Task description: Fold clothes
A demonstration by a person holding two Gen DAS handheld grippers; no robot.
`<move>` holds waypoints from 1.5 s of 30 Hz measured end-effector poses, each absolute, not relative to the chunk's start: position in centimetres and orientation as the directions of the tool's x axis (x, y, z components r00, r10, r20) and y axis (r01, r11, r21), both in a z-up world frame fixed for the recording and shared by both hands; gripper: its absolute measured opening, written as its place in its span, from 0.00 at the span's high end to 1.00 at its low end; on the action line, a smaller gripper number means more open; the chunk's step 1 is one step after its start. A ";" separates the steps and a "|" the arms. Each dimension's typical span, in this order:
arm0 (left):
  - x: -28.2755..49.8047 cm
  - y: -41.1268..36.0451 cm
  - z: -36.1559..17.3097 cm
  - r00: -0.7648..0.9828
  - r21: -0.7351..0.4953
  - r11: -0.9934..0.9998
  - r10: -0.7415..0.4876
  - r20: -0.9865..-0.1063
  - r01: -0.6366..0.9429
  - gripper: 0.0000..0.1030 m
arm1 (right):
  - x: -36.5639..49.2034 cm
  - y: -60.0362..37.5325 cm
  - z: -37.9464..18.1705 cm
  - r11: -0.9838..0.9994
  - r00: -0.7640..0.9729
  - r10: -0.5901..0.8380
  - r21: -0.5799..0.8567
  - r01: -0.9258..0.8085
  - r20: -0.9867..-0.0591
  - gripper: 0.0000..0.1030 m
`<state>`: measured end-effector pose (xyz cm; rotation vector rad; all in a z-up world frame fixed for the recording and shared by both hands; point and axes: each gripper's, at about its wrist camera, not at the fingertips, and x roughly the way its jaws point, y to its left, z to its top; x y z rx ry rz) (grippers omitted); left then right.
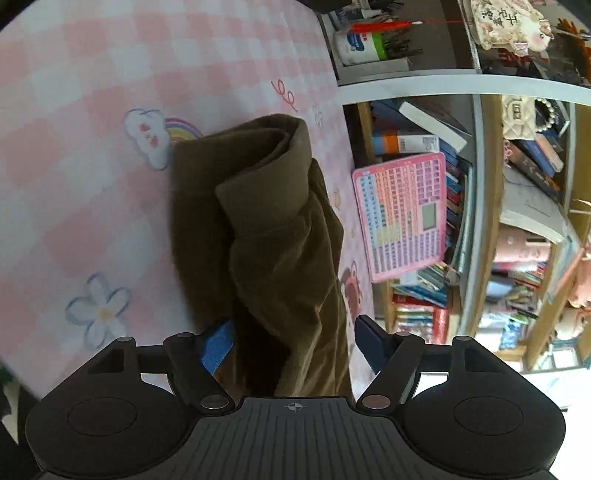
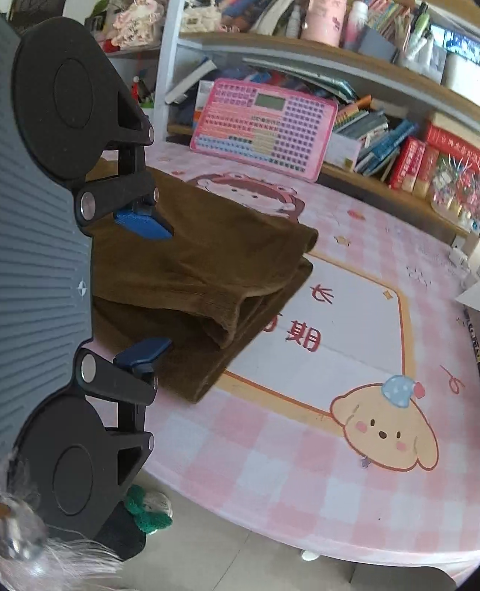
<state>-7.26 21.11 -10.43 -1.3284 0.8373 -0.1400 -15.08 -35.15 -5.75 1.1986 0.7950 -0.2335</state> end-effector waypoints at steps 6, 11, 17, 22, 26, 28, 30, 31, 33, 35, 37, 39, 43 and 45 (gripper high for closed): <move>-5.6 21.3 -7.4 0.738 -0.878 0.383 -0.496 -0.458 -0.287 0.97 | -12.9 -36.9 -6.9 0.289 0.719 0.221 0.748 0.597 -0.659 0.92; -4.3 21.5 -4.5 0.765 -0.856 0.489 -0.482 -0.426 -0.169 0.97 | -9.8 -37.2 0.1 0.456 0.837 0.181 0.798 0.393 -0.516 0.93; -2.8 21.9 -1.6 0.787 -0.800 0.598 -0.471 -0.399 -0.048 0.97 | -14.9 -36.5 2.6 0.543 0.864 0.168 0.776 0.321 -0.475 0.93; -3.8 22.6 -10.1 0.667 -0.761 0.581 -0.449 -0.594 -0.287 0.96 | -15.0 -34.8 -6.3 0.568 0.644 0.177 0.612 0.551 -0.744 0.93; -3.4 22.7 -9.3 0.678 -0.771 0.577 -0.455 -0.578 -0.269 0.96 | -14.2 -34.3 -6.2 0.619 0.640 0.146 0.574 0.537 -0.755 0.93; -3.5 22.6 -7.7 0.700 -0.786 0.580 -0.470 -0.538 -0.214 0.96 | -13.4 -34.3 -4.7 0.650 0.667 0.134 0.573 0.500 -0.733 0.93; -3.9 22.3 -5.6 0.728 -0.805 0.577 -0.493 -0.478 -0.137 0.97 | -13.2 -34.5 -1.8 0.684 0.736 0.108 0.588 0.433 -0.668 0.93; -4.1 22.2 -4.6 0.739 -0.812 0.575 -0.504 -0.447 -0.098 0.96 | -13.4 -34.6 -0.3 0.702 0.775 0.093 0.593 0.394 -0.625 0.93; -4.5 22.0 -2.9 0.756 -0.820 0.572 -0.523 -0.393 -0.030 0.96 | -14.1 -34.6 1.9 0.734 0.814 0.058 0.578 0.357 -0.577 0.93; -4.5 22.0 -4.0 0.739 -0.803 0.593 -0.515 -0.434 -0.059 0.96 | -14.6 -34.7 0.9 0.741 0.789 0.044 0.550 0.386 -0.613 0.93; -4.3 22.3 -7.1 0.703 -0.784 0.604 -0.495 -0.512 -0.145 0.96 | -14.4 -34.6 -2.2 0.738 0.709 0.051 0.505 0.448 -0.704 0.93; -4.4 22.5 -8.1 0.695 -0.782 0.595 -0.482 -0.534 -0.187 0.96 | -14.2 -33.9 -4.9 0.764 0.643 0.039 0.438 0.474 -0.765 0.93; -4.5 23.0 -8.4 0.714 -0.795 0.568 -0.465 -0.524 -0.214 0.77 | -14.2 -33.1 -6.1 0.789 0.616 -0.004 0.376 0.486 -0.788 0.90; -4.6 23.2 -8.5 0.723 -0.801 0.554 -0.456 -0.519 -0.226 0.59 | -14.2 -32.9 -5.1 0.808 0.619 -0.053 0.331 0.488 -0.784 0.78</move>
